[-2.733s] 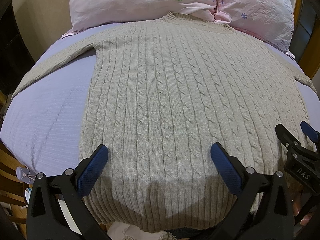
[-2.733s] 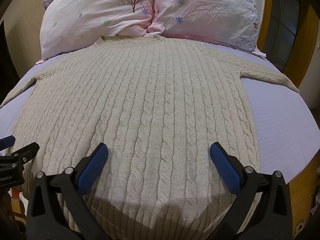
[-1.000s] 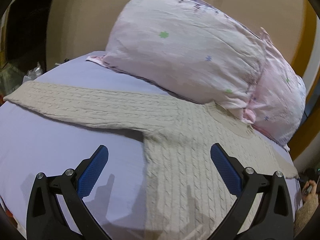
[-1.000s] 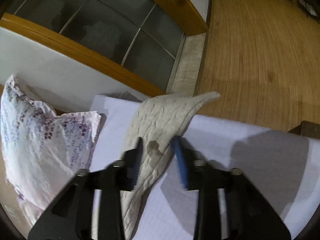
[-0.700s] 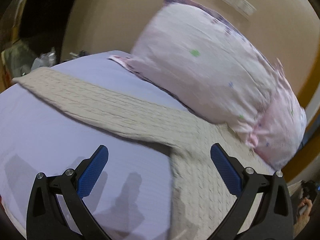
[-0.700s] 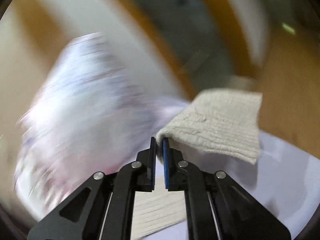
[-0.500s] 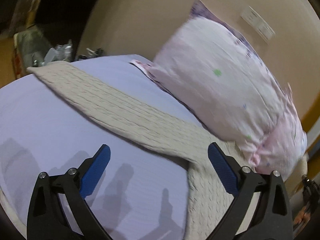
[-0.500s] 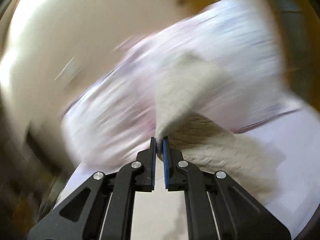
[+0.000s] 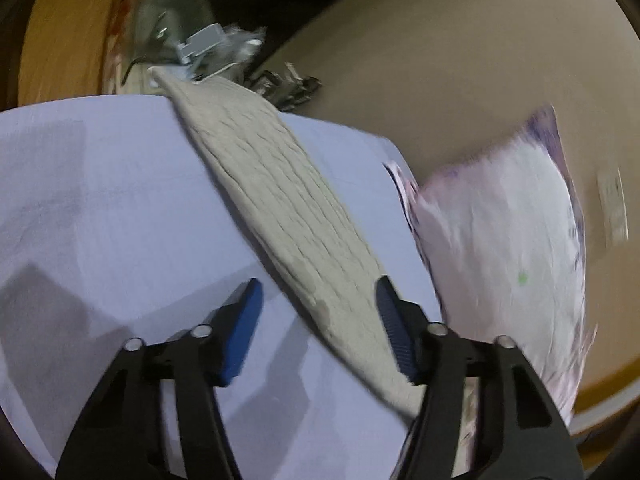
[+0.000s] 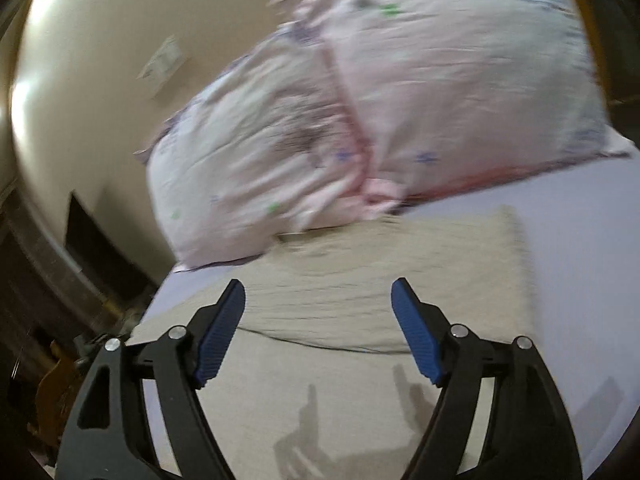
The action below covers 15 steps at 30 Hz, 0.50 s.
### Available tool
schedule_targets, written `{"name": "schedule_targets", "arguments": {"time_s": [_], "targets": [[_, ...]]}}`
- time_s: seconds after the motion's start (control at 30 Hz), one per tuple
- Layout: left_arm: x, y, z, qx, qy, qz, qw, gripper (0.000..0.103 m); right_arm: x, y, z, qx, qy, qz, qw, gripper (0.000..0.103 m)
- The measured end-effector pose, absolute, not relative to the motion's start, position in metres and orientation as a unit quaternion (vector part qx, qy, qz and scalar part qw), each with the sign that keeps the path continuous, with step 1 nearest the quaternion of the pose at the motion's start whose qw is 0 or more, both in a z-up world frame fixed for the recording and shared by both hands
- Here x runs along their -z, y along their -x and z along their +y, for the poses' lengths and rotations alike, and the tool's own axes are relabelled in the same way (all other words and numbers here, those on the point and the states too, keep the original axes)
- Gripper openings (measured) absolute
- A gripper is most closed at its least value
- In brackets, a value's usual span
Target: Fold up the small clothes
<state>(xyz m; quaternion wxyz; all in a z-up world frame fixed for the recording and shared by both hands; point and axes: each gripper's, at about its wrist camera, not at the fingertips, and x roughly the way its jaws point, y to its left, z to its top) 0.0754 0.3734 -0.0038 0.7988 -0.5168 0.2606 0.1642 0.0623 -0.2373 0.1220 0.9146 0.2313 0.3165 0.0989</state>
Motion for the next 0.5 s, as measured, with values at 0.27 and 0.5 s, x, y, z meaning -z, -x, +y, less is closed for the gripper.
{"name": "schedule_targets", "arguments": {"time_s": [0.27, 0.5], "targets": [[0.019, -0.096, 0.41, -0.184, 0.553, 0.264, 0.769, 0.009, -0.104, -0.035, -0.287, -0.052, -0.265, 0.31, 0.912, 0.076], [-0.077, -0.135, 0.319, -0.086, 0.415, 0.249, 0.871, 0.006, -0.106, -0.011, -0.306, -0.026, -0.242, 0.299, 0.923, 0.076]]}}
